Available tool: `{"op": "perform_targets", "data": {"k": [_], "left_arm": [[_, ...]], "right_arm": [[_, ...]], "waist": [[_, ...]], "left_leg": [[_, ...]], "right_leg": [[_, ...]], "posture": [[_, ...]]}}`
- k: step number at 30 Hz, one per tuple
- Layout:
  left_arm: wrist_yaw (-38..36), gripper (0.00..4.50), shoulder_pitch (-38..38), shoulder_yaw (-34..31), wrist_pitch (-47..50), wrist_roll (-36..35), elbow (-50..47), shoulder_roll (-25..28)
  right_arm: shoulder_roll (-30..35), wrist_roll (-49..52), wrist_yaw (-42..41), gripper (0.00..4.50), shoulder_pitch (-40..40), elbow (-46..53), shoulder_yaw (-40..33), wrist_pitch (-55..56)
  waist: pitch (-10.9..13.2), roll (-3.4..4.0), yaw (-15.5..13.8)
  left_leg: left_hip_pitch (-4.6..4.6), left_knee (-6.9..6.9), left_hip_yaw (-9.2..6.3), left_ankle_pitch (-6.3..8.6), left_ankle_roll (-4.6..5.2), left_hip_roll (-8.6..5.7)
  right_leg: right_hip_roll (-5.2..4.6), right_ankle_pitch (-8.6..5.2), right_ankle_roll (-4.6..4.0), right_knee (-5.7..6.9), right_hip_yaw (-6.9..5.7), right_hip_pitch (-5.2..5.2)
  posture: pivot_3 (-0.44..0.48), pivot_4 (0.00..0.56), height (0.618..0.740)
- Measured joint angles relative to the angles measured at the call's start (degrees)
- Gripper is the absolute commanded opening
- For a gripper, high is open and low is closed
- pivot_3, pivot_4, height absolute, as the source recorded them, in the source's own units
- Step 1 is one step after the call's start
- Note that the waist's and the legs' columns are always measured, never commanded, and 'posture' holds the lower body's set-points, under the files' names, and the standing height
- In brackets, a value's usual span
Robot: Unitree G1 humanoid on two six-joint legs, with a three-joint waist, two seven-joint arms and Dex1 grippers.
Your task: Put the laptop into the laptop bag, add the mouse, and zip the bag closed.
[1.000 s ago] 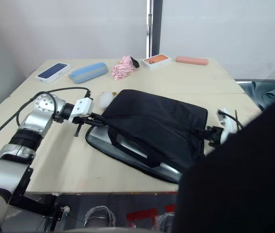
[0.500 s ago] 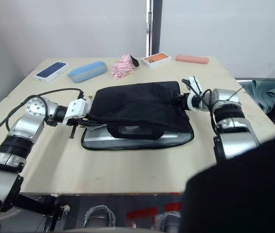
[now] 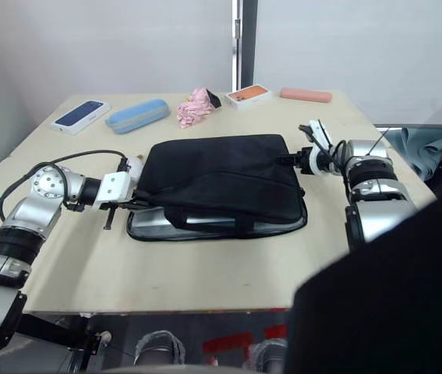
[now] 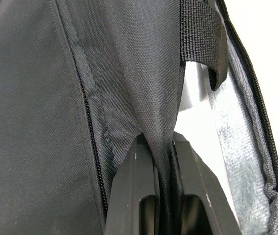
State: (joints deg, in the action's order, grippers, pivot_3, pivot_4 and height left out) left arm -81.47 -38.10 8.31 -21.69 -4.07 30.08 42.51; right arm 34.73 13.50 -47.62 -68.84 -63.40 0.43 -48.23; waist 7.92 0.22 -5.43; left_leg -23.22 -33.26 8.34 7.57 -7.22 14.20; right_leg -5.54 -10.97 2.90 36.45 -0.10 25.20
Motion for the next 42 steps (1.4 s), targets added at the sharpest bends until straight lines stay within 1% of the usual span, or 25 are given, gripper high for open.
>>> {"op": "perform_targets", "data": {"k": [2, 4, 7, 8, 10, 11, 13, 15, 16, 17, 18, 20, 21, 22, 24, 28, 33, 39, 42], "left_arm": [[-0.2, 0.0, -0.71, 0.17, -0.42, -0.04, 1.34, -0.16], [-0.42, 0.0, -1.35, 0.41, -0.97, 0.02, 2.29, -0.23], [-0.69, 0.0, -1.8, 0.75, -1.67, 0.24, 3.56, -0.22], [-0.74, 0.0, -2.53, 1.1, -2.12, 0.34, 3.9, -0.59], [-0.73, 0.0, -2.84, 1.38, -2.79, 0.36, 4.22, -0.77], [-0.92, 0.0, -2.95, 1.46, -3.47, 0.33, 4.76, -0.69], [-1.5, 0.0, -3.6, 1.59, -3.9, 0.48, 6.11, -0.42], [-1.66, 0.0, -4.17, 1.82, -4.63, 0.76, 6.98, -0.56], [-1.65, 0.0, -4.2, 1.81, -4.77, 0.84, 7.05, -0.57], [-1.65, 0.0, -4.67, 1.94, -4.94, 1.03, 7.56, -0.88], [-1.67, 0.0, -4.81, 2.03, -5.55, 1.28, 7.89, -1.09], [-1.72, 0.0, -4.92, 2.11, -5.83, 1.53, 8.42, -1.33], [-1.72, 0.0, -4.96, 2.13, -5.92, 1.58, 8.48, -1.52], [-1.73, 0.0, -4.97, 2.13, -5.95, 1.6, 8.52, -1.54], [-1.76, 0.0, -4.96, 2.09, -5.7, 1.58, 8.49, -2.13], [-1.95, 0.0, -4.63, 2.08, -3.74, 1.25, 6.86, -3.6], [-2.14, 0.0, -3.18, 1.93, -0.95, 0.26, 3.85, -3.74], [-1.53, 0.0, -2.33, 1.75, -0.3, 0.39, 3.4, -3.57], [-1.12, 0.0, -2.06, 1.72, -0.91, 0.58, 3.55, -3.38]], "right_arm": [[2.04, -0.33, -0.53, 4.46, 1.81, 4.11, -0.04, -2.44], [5.21, 0.28, -2.25, 4.46, 4.18, 11.46, -0.14, -5.75], [7.72, 1.63, -3.46, 4.46, 5.07, 19.96, -1.45, -9.27], [9.94, 3.25, -4.93, 4.46, 8.14, 26.91, -1.81, -11.14], [14.17, 7.13, -8.02, 4.46, 14.08, 37.7, -2.63, -15.31], [19.56, 12.7, -11.47, 4.46, 21.54, 50.08, -4.8, -21.71], [23.38, 17.87, -13.27, 4.46, 28.34, 60.87, -8.88, -27.55], [24.55, 21.48, -13.28, 4.46, 36.1, 68.52, -12.81, -31.34], [24.52, 22.23, -13.29, 4.46, 38.06, 69.67, -13.21, -31.91], [24.74, 23.11, -13.47, 4.46, 43.29, 73.07, -14.68, -31.26], [24.74, 23.95, -14.9, 4.46, 52.01, 79.6, -17.12, -27.57], [24.43, 24.4, -15.93, 4.46, 56.27, 83.62, -17.97, -24.15], [24.32, 23.26, -16.11, 4.46, 60.18, 87.77, -18.64, -18.69], [23.84, 22.43, -16.19, 4.46, 62.17, 90.59, -18.47, -15.02], [22.48, 20.08, -14.71, 4.46, 63.32, 93.22, -16.5, -8.5], [18.25, 17.35, -10.35, 4.46, 61.41, 92.83, -12.08, -2.47], [18.73, 8.39, -8.63, 4.46, 60.48, 88.66, -1.44, 6.99], [19.52, 2.32, -9.31, 4.46, 58.1, 84.62, 3.89, 13.92], [19.49, -0.59, -9.13, 3.69, 56.23, 81.59, 5.88, 17.29]], "waist": [[0.0, 0.0, -0.09], [0.01, 0.0, -0.36], [0.01, 0.0, -0.24], [0.01, -0.02, -0.45], [0.04, -0.02, -1.29], [0.04, -0.01, -2.1], [0.02, -0.03, -2.31], [-0.03, -0.07, -2.28], [-0.03, -0.07, -2.24], [-0.03, -0.07, -2.36], [-0.03, -0.07, -2.76], [-0.02, -0.02, -2.55], [-0.05, -0.01, -2.61], [-0.06, -0.01, -2.53], [-0.07, -0.02, -2.37], [-0.1, -0.01, -2.5], [-0.1, 0.0, -2.52], [-0.12, -0.01, -2.12], [-0.18, 0.01, -1.79]], "left_leg": [[0.0, -0.05, 0.0, 0.0, 0.0, 0.0], [0.02, -0.08, 0.02, 0.0, 0.0, -0.01], [0.1, -0.08, 0.03, 0.0, 0.0, 0.0], [0.13, -0.05, 0.0, 0.0, -0.01, 0.0], [0.1, 0.0, -0.02, 0.0, 0.0, 0.0], [0.13, 0.12, 0.0, 0.0, 0.02, 0.0], [0.3, 0.16, 0.09, 0.04, 0.07, 0.02], [0.37, 0.13, 0.19, 0.06, 0.04, 0.04], [0.36, 0.1, 0.19, 0.06, 0.04, 0.04], [0.37, 0.07, 0.2, 0.06, 0.04, 0.04], [0.38, 0.08, 0.2, 0.08, 0.02, 0.05], [0.39, 0.06, 0.33, 0.08, 0.02, 0.02], [0.45, 0.07, 0.34, 0.08, 0.02, 0.03], [0.47, 0.07, 0.33, 0.08, 0.02, 0.05], [0.46, 0.03, 0.35, 0.08, 0.02, 0.01], [0.43, -0.01, 0.34, 0.07, 0.03, -0.05], [0.36, 0.11, 0.31, 0.08, 0.03, -0.06], [0.42, 0.1, 0.31, 0.08, 0.03, -0.06], [0.45, 0.05, 0.31, 0.08, 0.03, -0.06]], "right_leg": [[0.0, 0.0, 0.0, 0.06, 0.02, 0.0], [0.0, 0.0, 0.0, 0.07, 0.07, -0.01], [0.01, 0.0, 0.0, 0.11, 0.1, -0.06], [0.01, 0.0, 0.01, 0.1, 0.08, -0.1], [0.01, -0.01, 0.02, 0.0, 0.05, -0.13], [0.02, -0.01, 0.02, -0.2, 0.06, -0.2], [0.05, -0.01, 0.02, -0.33, 0.1, -0.34], [0.05, 0.01, 0.01, -0.3, 0.19, -0.35], [0.04, 0.02, 0.0, -0.28, 0.19, -0.34], [0.03, 0.03, -0.01, -0.24, 0.22, -0.33], [0.01, 0.02, 0.01, -0.25, 0.23, -0.32], [0.01, 0.03, 0.01, -0.21, 0.35, -0.26], [-0.01, 0.02, 0.02, -0.22, 0.37, -0.31], [0.01, 0.02, 0.03, -0.22, 0.36, -0.32], [-0.02, 0.02, 0.03, -0.21, 0.4, -0.32], [-0.08, 0.04, 0.04, -0.17, 0.39, -0.31], [-0.07, 0.02, 0.06, -0.33, 0.31, -0.3], [-0.07, 0.02, 0.09, -0.31, 0.33, -0.35], [-0.08, 0.03, 0.11, -0.26, 0.36, -0.38]], "posture": [[0.0, 0.15, 0.74], [0.0, 0.15, 0.74], [0.0, 0.15, 0.74], [0.0, 0.15, 0.74], [0.0, 0.15, 0.74], [0.0, 0.15, 0.74], [0.0, 0.15, 0.74], [0.0, 0.15, 0.74], [0.0, 0.15, 0.74], [0.0, 0.15, 0.74], [0.0, 0.15, 0.74], [0.0, 0.15, 0.74], [0.0, 0.15, 0.74], [0.0, 0.15, 0.74], [0.0, 0.15, 0.74], [0.0, 0.15, 0.74], [0.0, 0.15, 0.74], [0.0, 0.15, 0.74], [0.0, 0.15, 0.74]]}}
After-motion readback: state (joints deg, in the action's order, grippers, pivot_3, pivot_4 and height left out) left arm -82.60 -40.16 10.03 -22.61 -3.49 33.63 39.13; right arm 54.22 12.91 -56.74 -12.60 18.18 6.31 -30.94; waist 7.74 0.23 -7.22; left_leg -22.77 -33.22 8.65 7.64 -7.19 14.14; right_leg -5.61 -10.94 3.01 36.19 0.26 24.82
